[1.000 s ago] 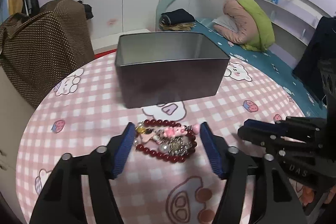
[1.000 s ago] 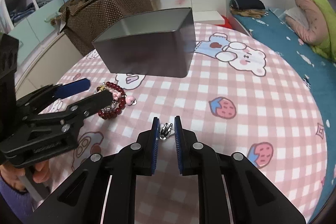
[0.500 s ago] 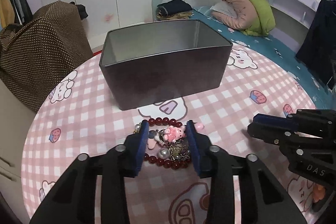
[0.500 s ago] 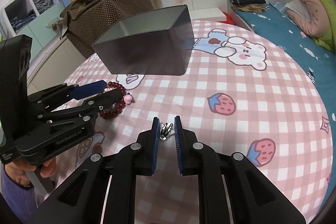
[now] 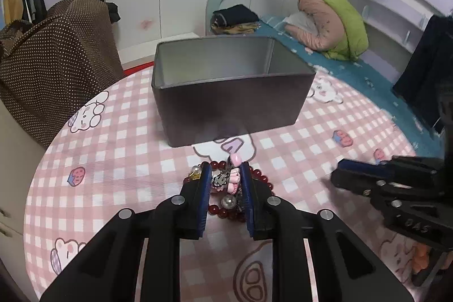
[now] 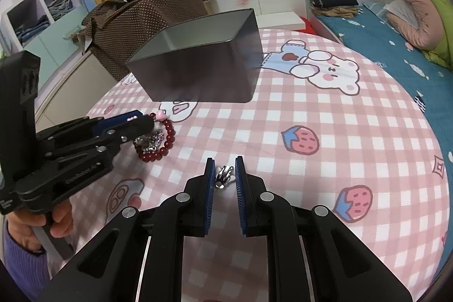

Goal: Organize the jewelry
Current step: 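Carry the pink charm and silver charm into the tin while both tools open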

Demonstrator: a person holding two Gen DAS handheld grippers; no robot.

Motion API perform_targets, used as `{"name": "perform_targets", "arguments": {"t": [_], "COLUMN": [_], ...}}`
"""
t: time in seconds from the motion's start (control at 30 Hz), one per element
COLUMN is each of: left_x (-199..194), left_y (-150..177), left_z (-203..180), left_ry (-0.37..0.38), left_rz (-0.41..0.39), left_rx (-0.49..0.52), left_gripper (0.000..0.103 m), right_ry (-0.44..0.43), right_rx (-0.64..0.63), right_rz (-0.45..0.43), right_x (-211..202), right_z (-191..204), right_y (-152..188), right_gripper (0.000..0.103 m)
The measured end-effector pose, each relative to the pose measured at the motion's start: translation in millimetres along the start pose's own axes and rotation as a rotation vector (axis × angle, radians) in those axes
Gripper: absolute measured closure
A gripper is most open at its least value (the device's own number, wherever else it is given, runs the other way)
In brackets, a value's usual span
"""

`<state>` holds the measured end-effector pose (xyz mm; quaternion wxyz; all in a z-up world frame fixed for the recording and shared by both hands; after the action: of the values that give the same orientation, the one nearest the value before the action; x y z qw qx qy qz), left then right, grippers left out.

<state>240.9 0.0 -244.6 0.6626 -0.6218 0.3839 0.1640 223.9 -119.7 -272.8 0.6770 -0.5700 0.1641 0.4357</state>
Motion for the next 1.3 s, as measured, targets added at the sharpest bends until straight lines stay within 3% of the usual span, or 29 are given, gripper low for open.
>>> {"name": "perform_targets", "arguments": {"t": [0.33,0.47,0.7,0.9,0.97,1.3], "left_x": [-32,-45,-56,-49,-45,-10], "left_y": [-17,-29,-60,-87,-92,-105], "left_z": [3,8,12,18,22,36], "left_ry": [0.111,0.167,0.198,0.210,0.251,0.237], "left_rz": [-0.072,-0.105,-0.142,-0.126,-0.114,-0.017], "left_rx": [-0.052,-0.081,-0.096,-0.126,-0.160,-0.234], "left_gripper": [0.084,0.084,0.084,0.084,0.084,0.084], "right_ry": [-0.032,-0.064,-0.089,-0.163,-0.192,-0.265], "right_rx": [-0.006,-0.003,-0.020,0.037,0.073,0.214], "right_rz": [-0.045,-0.072,-0.134,-0.142,-0.138,-0.057], "right_x": [-14,-22,-32,-27,-24,11], "right_z": [13,21,37,38,33,11], "right_y": [-15,-31,-71,-105,-116,-132], "right_gripper": [0.088,0.088,0.088,0.088,0.088,0.088]}}
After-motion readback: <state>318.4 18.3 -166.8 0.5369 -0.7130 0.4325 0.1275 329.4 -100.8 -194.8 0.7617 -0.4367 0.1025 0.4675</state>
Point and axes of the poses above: each gripper's, at about its wrist camera, not at the fingertips, and x roughly the way its jaws point, z to its left, y to its underside, the point moved 6 cm from there along x, roughly the way its jaws point, and after that the axes turned 1 degree about -z, right-handed, at the moved point
